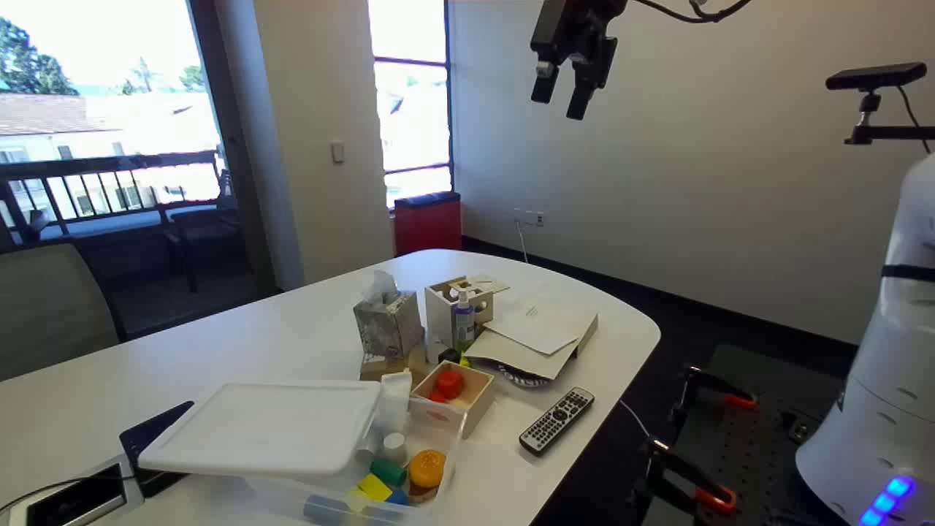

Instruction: Put the black object in the box.

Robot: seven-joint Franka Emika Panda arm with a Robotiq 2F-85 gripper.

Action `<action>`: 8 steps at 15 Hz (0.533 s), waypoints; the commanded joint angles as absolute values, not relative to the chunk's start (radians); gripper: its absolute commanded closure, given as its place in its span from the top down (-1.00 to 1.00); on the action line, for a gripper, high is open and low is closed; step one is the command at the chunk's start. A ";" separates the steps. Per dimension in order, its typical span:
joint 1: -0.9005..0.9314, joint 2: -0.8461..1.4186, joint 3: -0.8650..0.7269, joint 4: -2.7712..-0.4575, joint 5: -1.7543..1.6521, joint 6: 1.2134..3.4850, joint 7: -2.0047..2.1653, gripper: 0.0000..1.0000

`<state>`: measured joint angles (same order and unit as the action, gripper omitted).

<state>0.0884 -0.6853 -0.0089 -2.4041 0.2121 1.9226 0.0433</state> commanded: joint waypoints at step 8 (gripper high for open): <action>0.061 -0.510 0.006 -2.337 0.186 2.030 0.020 1.00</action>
<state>0.0844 -0.6673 -0.0083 -2.4017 0.2017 1.9408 0.0431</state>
